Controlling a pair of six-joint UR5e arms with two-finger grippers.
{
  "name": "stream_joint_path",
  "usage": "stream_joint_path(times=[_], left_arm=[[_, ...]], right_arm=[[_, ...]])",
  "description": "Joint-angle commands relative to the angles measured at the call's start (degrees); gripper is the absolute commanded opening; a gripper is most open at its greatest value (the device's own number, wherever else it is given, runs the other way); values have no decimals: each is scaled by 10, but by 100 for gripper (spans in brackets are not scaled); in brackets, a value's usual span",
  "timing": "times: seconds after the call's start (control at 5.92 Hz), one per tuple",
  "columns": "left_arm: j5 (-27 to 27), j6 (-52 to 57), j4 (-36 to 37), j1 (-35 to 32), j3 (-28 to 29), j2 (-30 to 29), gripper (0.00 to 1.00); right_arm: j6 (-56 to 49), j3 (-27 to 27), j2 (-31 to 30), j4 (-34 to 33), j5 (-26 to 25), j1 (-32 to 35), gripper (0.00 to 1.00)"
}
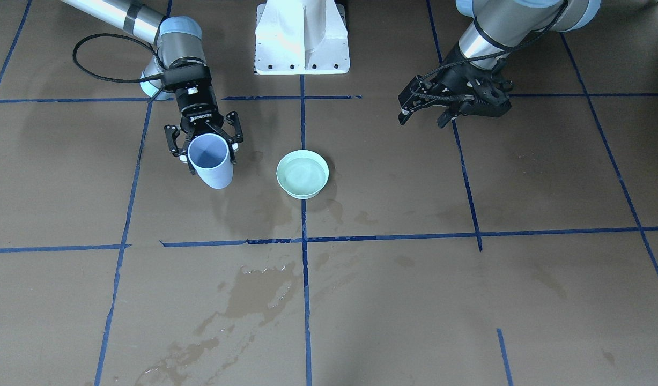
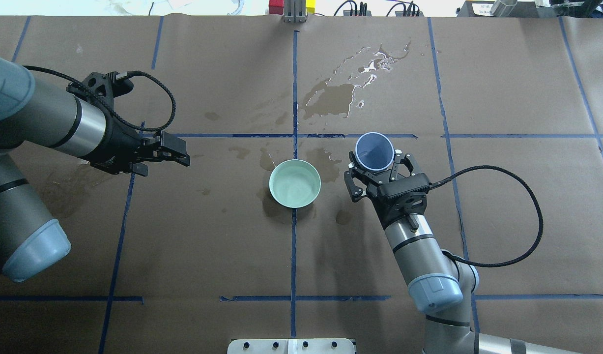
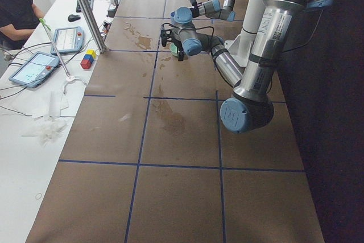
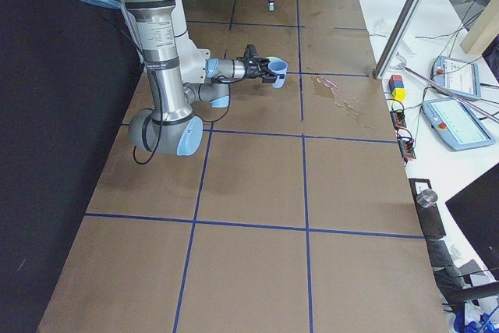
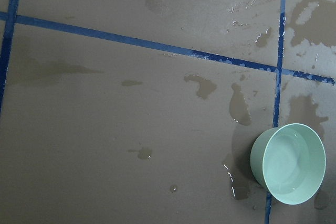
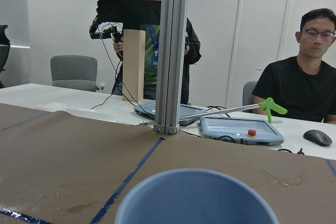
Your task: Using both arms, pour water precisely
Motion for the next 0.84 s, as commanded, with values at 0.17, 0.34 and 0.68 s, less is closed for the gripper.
stream_joint_path(times=[0.17, 0.34, 0.68], left_arm=[[0, 0, 0, 0, 0, -1, 100], [0, 0, 0, 0, 0, -1, 100], [1, 0, 0, 0, 0, 0, 100]], right_arm=[[0, 2, 27, -82, -2, -3, 0], [-5, 2, 29, -125, -18, -10, 0], [-176, 8, 48, -175, -34, -8, 0]])
